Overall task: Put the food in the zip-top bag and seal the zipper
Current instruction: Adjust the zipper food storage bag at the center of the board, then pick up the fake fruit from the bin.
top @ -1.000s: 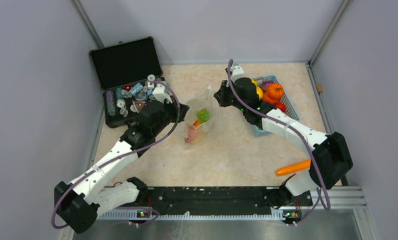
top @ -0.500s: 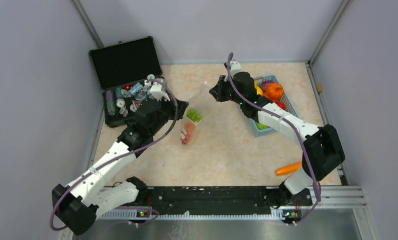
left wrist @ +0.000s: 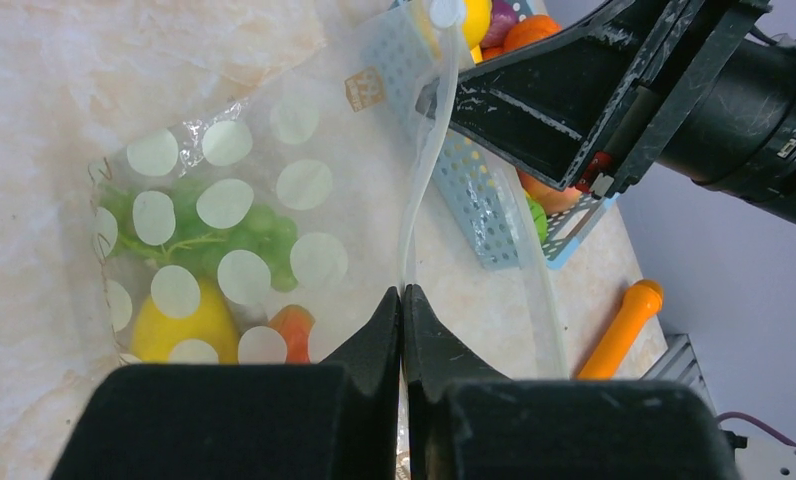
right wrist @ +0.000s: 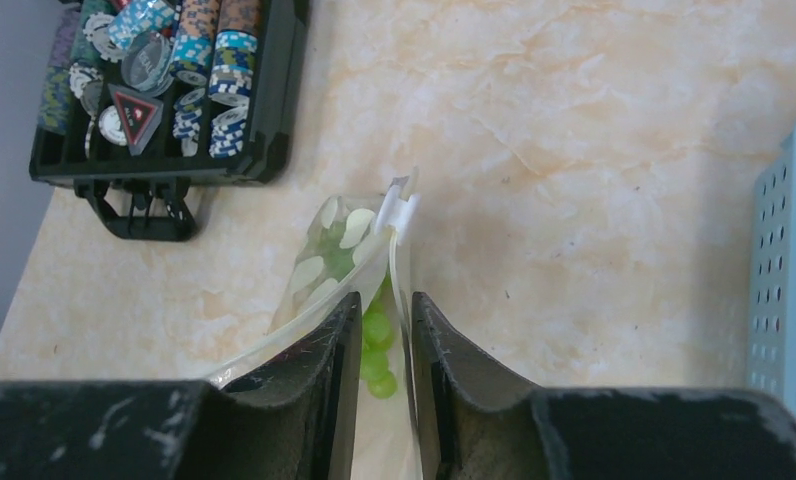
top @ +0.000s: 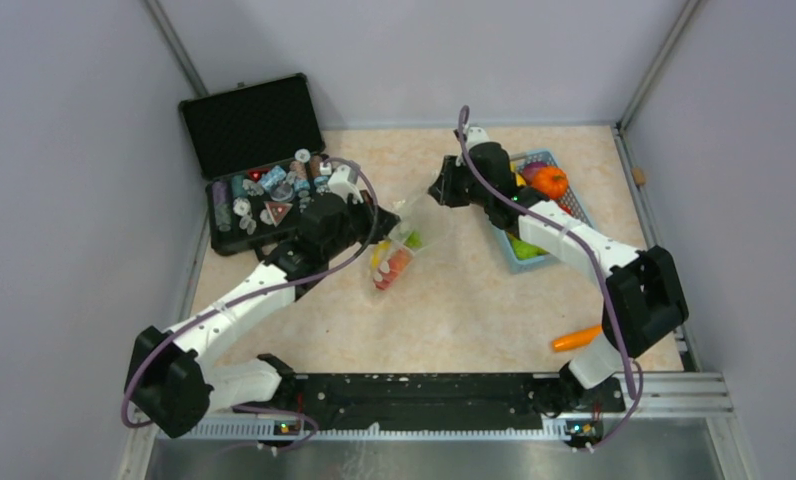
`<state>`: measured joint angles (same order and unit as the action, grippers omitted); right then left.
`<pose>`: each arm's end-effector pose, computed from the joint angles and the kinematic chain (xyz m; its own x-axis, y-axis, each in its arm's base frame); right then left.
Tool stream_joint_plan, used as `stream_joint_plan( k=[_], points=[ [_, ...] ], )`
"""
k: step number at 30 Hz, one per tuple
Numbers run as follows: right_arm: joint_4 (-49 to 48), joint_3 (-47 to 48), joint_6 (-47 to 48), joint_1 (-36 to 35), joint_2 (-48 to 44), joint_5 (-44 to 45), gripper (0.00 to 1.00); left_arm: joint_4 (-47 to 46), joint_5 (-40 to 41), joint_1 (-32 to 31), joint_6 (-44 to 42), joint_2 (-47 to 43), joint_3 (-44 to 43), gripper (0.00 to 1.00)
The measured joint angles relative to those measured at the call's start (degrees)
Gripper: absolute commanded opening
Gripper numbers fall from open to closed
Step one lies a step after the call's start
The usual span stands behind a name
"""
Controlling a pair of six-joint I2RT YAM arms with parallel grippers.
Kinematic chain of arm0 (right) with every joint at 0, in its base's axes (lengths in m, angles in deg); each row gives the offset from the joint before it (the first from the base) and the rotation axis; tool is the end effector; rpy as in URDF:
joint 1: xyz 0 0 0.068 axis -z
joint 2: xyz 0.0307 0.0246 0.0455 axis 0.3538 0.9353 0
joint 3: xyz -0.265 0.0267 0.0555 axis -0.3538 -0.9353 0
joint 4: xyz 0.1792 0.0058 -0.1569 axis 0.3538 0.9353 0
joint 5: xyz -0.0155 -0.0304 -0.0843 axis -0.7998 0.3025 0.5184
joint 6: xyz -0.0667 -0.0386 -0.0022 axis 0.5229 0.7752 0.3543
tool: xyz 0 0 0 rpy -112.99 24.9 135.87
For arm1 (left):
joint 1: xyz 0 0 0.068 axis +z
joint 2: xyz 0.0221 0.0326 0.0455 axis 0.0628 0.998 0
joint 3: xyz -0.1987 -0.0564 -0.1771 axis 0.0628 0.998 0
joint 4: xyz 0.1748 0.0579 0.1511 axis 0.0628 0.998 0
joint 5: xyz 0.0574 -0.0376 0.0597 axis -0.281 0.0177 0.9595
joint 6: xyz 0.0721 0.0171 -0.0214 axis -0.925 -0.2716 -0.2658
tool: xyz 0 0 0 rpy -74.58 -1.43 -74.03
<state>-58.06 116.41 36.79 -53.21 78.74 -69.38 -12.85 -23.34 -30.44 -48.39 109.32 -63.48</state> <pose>0.3156 0.2062 0.2936 -0.5681 0.1125 -0.8153 -0.3923 0.8338 0.3884 0.2280 -0.1598 0.2987 -0.5633 -0.3535 -0.7468 0.3430 0.7222 -0.6006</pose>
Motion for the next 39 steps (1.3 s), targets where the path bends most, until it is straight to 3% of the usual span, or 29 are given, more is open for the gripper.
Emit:
stream_joint_plan(
  k=[8, 14, 19, 27, 34, 39],
  points=[
    [2.1, 0.0, -0.1, 0.0, -0.2, -0.5, 0.51, 0.2, 0.7, 0.0, -1.4, -0.1, -1.0, 0.0],
    [1.4, -0.9, -1.2, 2.4, -3.9, -8.1, 0.57, 0.4, 1.2, 0.0, -2.1, -0.9, -1.7, 0.0],
    [-1.9, -5.4, -3.3, 7.4, -12.7, -11.7, 0.57, 0.5, 1.9, 0.0, -2.2, -1.6, -1.7, 0.0],
    [-2.0, -12.2, -4.0, 12.5, -19.7, 0.1, 0.58, 0.9, 2.3, 0.0, -2.8, -3.0, -1.7, 0.0],
    [1.5, -14.8, -8.5, 25.5, -15.0, 5.9, 0.67, 0.9, 2.0, 0.0, -2.8, -3.6, -1.7, 0.0],
    [2.5, -14.7, -10.0, 28.5, -11.4, 8.0, 0.69, 0.9, 1.8, 0.0, -2.8, -3.6, -1.7, 0.0]
  ],
)
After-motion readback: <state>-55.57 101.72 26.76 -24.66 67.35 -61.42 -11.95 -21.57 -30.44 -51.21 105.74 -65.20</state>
